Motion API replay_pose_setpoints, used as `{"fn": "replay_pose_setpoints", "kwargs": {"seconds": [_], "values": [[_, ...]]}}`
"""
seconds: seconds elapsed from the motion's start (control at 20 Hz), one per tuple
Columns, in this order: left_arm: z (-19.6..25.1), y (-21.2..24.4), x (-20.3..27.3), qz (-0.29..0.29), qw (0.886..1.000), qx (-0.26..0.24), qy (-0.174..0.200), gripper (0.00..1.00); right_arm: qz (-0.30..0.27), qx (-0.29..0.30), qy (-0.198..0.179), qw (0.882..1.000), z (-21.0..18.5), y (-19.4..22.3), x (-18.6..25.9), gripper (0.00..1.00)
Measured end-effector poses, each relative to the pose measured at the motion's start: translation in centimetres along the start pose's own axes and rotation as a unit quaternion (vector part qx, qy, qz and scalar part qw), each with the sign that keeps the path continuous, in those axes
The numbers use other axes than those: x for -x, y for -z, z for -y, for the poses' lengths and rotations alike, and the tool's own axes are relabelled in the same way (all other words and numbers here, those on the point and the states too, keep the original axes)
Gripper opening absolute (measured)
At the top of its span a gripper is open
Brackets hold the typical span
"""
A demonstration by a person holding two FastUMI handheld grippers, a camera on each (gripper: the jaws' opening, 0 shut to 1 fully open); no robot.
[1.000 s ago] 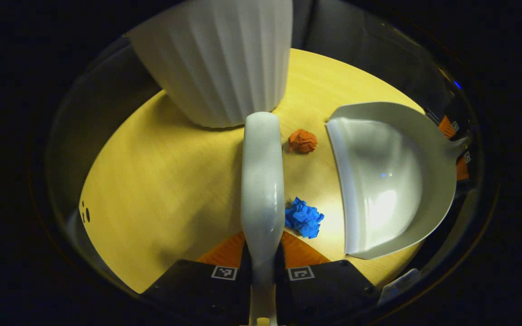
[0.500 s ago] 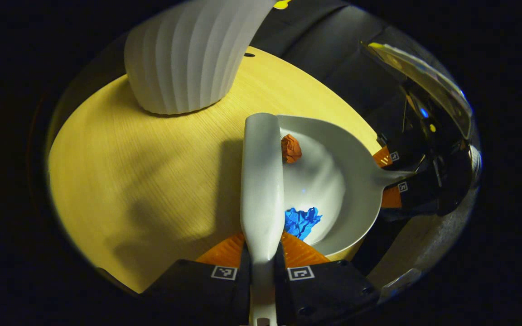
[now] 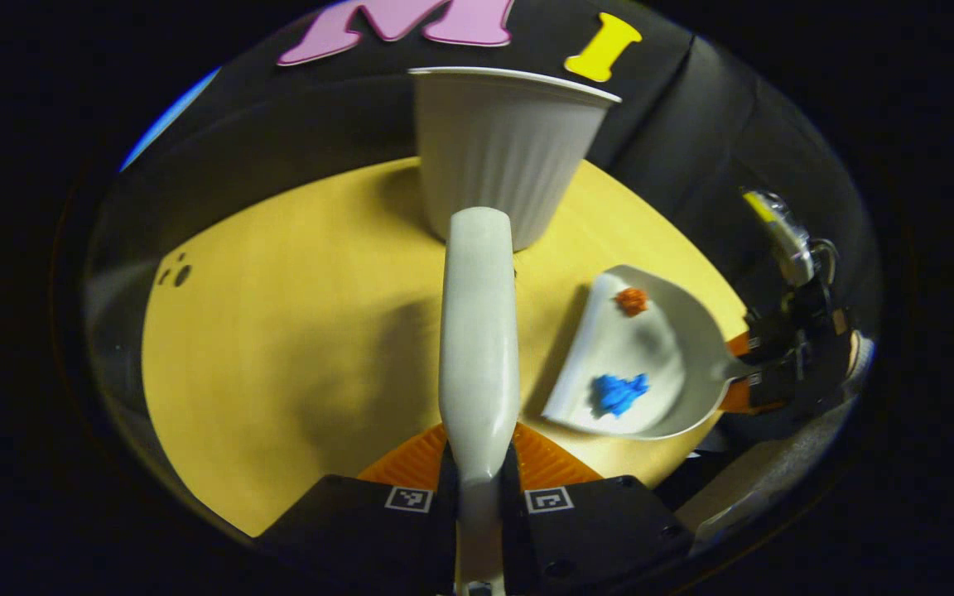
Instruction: Pick up the small broom and dustpan from the desktop, sweep the trash into the dustpan with the broom, and then empty the trash into the garbage bin.
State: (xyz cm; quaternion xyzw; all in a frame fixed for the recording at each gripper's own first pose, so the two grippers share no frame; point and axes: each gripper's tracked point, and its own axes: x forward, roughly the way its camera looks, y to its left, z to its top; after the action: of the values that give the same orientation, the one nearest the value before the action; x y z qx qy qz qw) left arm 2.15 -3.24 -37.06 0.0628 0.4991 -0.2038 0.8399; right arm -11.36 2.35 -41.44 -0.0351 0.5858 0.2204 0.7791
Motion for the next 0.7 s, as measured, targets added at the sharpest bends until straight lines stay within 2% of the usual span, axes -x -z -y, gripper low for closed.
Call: {"fn": "replay_pose_setpoints", "kwargs": {"seconds": [0.2, 0.3, 0.5, 0.55, 0.6, 0.7], "values": [[-6.1, 6.3, -0.4, -0.026, 0.999, 0.037, -0.029, 0.24, 0.007, -0.013, 0.035, 0.999, 1.0, -1.7, 4.6, 0.37], [-7.1, 8.8, -1.5, -0.034, 0.998, 0.045, -0.032, 0.26, 0.022, -0.036, 0.045, 0.998, 2.1, -2.9, 7.8, 0.36], [-6.3, 10.7, -0.7, -0.040, 0.997, 0.058, -0.021, 0.24, 0.030, -0.080, 0.043, 0.995, 4.3, -5.4, 12.7, 0.36], [-5.9, 11.1, -0.6, -0.040, 0.997, 0.058, -0.016, 0.28, 0.033, -0.081, 0.049, 0.995, 5.0, -6.5, 13.6, 0.36], [-5.8, 11.5, -0.5, -0.040, 0.998, 0.055, -0.013, 0.24, 0.036, -0.079, 0.057, 0.995, 5.7, -7.4, 14.7, 0.37], [-5.7, 12.1, -0.4, -0.040, 0.998, 0.048, -0.011, 0.26, 0.047, -0.076, 0.077, 0.993, 7.5, -9.5, 16.7, 0.34]]}}
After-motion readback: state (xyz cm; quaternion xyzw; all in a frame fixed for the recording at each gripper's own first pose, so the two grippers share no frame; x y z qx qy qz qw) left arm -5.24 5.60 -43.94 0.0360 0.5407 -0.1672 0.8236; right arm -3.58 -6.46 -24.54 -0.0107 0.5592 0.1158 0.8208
